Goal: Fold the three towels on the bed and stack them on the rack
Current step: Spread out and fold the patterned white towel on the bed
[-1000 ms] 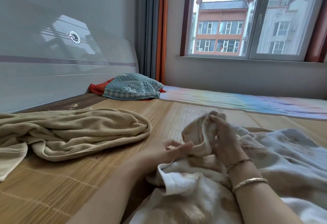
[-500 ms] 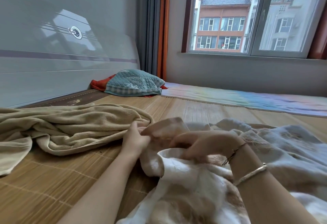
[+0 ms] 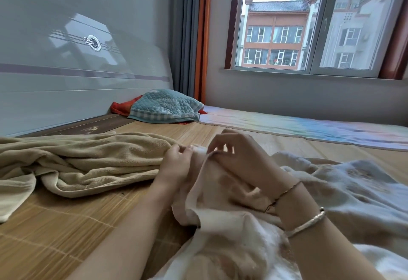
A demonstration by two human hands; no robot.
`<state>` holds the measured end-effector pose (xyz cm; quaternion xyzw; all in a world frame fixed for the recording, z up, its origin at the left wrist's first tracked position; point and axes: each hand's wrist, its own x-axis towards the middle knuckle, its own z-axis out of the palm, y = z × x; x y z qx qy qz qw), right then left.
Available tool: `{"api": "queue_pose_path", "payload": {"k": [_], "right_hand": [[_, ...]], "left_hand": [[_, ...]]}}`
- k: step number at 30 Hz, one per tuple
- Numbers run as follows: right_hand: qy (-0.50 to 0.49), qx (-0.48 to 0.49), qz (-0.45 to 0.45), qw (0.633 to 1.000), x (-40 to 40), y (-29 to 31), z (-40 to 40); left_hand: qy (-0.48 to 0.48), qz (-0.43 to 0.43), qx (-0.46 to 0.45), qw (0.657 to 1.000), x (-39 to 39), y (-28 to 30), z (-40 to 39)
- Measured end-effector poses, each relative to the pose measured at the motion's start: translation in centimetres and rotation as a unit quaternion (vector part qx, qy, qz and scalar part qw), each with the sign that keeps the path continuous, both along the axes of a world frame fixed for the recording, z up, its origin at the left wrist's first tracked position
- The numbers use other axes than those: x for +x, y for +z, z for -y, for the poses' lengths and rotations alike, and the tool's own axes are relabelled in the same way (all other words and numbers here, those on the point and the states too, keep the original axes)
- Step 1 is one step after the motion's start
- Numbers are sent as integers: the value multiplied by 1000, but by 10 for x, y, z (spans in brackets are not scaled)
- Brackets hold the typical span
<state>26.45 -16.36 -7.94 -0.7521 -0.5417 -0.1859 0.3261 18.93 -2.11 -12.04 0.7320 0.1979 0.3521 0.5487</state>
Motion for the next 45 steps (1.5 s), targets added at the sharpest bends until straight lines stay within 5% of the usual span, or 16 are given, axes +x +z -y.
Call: {"api": "queue_pose_path", "payload": {"k": [2, 6, 9, 13, 16, 20, 23, 26, 28, 31, 32, 35, 39, 42, 45], "right_hand": [[-4, -50, -13, 999, -4, -5, -4], [-93, -71, -67, 991, 1, -18, 3], [-127, -173, -149, 965, 6, -16, 19], [-171, -269, -129, 939, 24, -13, 38], [-203, -165, -129, 956, 32, -11, 42], [-97, 170, -270, 943, 25, 1, 34], [-35, 203, -294, 934, 17, 12, 25], [-91, 130, -324, 933, 28, 2, 29], [-55, 82, -425, 900, 36, -16, 43], [56, 174, -605, 775, 45, -30, 59], [84, 191, -613, 762, 46, -28, 61], [134, 153, -525, 826, 38, -14, 54], [54, -35, -365, 929, 13, 4, 37], [92, -136, -345, 924, -4, 15, 35], [173, -145, -400, 888, -19, 28, 41]], "left_hand": [[-88, -14, -94, 992, -2, 7, 0], [-221, -109, -53, 968, -12, -2, 8], [-208, -87, -60, 972, -13, -7, 8], [-120, -37, -86, 988, -15, -5, 6], [-117, -17, -106, 987, -19, -1, 7], [-122, -15, -123, 985, -19, 0, 7], [-103, -32, -99, 989, -17, 0, 5], [-64, -70, -78, 992, -19, -5, 1], [-48, -93, -84, 991, -23, -8, -1], [-82, -119, -137, 980, -27, -6, -2], [-104, -123, -159, 974, -28, -4, -1], [-169, -140, -184, 958, -30, 1, 0], [-130, -88, -215, 964, -29, 1, -1], [-86, -39, -176, 980, -25, 5, 5], [-146, 51, -190, 970, -23, 21, 18]]}}
